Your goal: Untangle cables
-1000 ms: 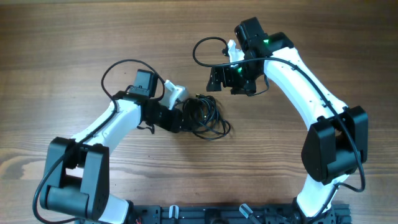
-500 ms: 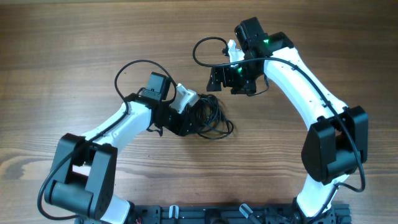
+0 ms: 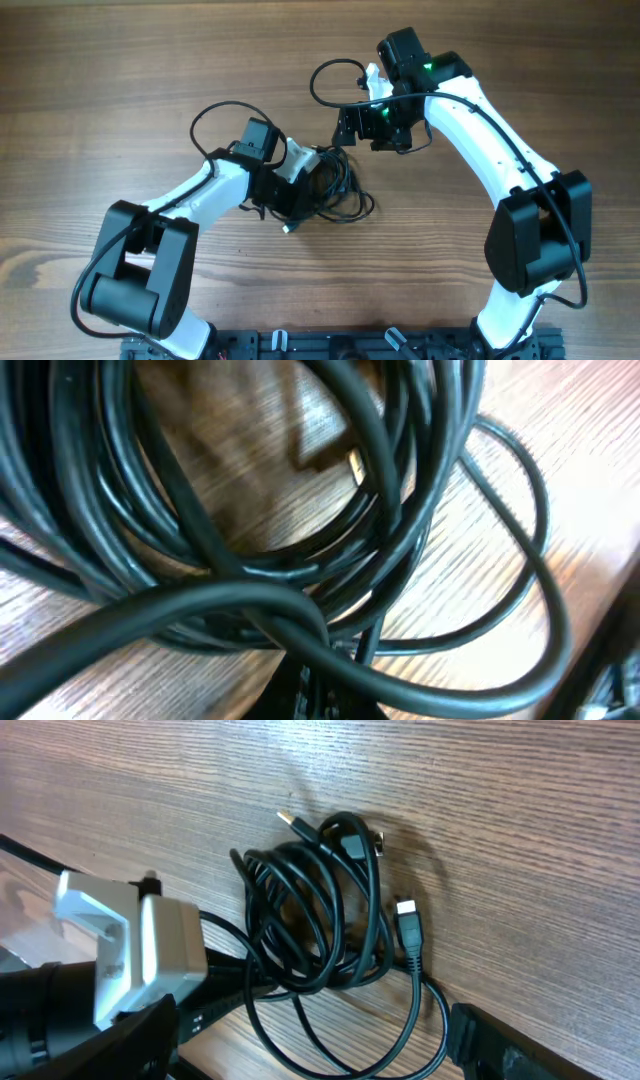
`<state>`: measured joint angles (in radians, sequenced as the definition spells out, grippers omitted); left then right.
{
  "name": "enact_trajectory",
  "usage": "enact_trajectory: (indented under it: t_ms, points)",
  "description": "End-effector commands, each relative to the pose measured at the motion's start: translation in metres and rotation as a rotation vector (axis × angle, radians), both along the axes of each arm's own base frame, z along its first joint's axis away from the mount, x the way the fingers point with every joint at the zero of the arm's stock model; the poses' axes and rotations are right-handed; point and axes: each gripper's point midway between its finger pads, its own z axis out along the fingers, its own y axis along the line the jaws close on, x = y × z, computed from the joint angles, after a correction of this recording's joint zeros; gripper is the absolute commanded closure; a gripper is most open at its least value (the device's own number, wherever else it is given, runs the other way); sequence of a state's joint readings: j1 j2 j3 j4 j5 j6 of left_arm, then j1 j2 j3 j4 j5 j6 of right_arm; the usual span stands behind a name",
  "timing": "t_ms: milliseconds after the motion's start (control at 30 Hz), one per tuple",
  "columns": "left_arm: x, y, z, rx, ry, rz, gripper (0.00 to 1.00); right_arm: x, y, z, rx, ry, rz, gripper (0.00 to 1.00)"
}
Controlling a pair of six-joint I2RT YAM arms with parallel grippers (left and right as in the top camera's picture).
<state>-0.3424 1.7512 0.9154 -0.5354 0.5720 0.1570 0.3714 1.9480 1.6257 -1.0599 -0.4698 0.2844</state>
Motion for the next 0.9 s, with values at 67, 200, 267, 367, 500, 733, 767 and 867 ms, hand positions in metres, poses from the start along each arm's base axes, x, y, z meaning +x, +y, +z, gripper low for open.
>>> enact_trajectory:
  t_ms: [67,200,267,367,500,733,767,867]
  points:
    - [0.016,-0.028,0.076,-0.182,-0.057,0.012,0.96,0.001,0.000,-0.006,-0.009,0.009,-0.005,0.11]
    - [0.013,-0.035,0.116,-0.275,-0.123,-0.017,0.96,-0.001,0.002,-0.004,0.008,0.016,-0.001,0.11]
    - [0.018,-0.034,0.129,-0.294,-0.146,0.020,0.96,-0.004,0.008,-0.001,0.046,0.029,0.009,0.11]
    - [0.037,-0.025,0.140,-0.303,-0.177,0.120,0.96,-0.006,0.014,0.003,0.089,0.034,0.032,0.11]
    - [0.062,-0.011,0.140,-0.272,-0.216,0.234,0.96,-0.007,0.015,0.004,0.096,0.033,0.045,0.11]
    - [0.068,-0.013,0.146,-0.317,-0.133,0.360,0.96,-0.006,0.015,0.004,0.098,0.028,0.046,0.11]
    - [0.069,-0.014,0.147,-0.327,-0.116,0.380,0.96,-0.007,0.015,0.004,0.098,0.028,0.047,0.11]
    - [0.072,-0.020,0.157,-0.390,-0.078,0.417,0.96,-0.007,0.015,0.004,0.097,0.030,0.046,0.11]
